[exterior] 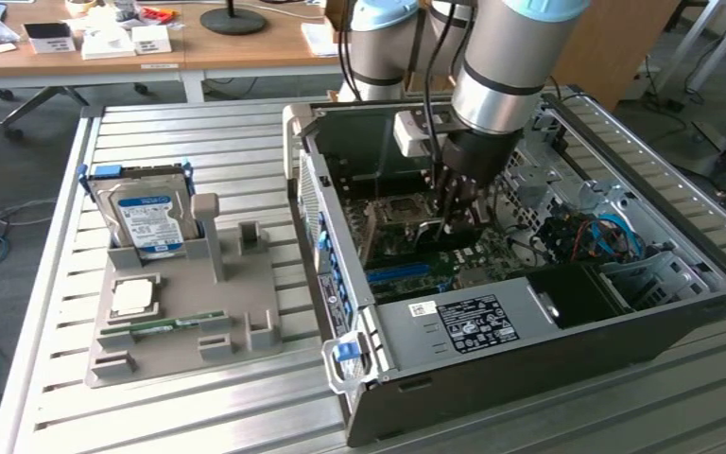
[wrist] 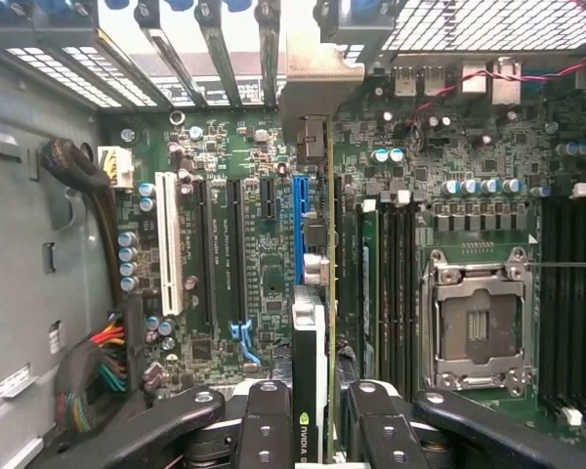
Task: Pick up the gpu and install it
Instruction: 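Insert the gpu into the slot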
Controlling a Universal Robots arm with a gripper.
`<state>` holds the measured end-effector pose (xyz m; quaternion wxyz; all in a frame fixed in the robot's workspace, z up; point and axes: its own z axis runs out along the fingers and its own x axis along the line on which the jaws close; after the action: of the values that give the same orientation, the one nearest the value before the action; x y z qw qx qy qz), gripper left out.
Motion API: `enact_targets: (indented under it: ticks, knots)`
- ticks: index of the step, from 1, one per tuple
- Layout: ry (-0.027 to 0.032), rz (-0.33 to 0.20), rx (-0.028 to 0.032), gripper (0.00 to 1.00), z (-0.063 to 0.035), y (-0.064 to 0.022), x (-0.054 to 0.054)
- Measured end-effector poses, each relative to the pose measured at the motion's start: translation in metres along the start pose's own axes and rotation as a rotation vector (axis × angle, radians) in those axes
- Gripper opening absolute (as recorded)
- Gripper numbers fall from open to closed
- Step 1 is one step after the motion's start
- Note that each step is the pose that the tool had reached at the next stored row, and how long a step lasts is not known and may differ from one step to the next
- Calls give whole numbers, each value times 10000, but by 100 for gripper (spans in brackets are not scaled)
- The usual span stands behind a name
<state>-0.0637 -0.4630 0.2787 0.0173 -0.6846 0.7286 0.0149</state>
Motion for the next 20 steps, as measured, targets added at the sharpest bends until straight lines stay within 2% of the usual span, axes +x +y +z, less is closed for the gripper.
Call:
enact_targets:
  ticks: [20]
  knots:
    - [0,-2,7,27,26,37,9]
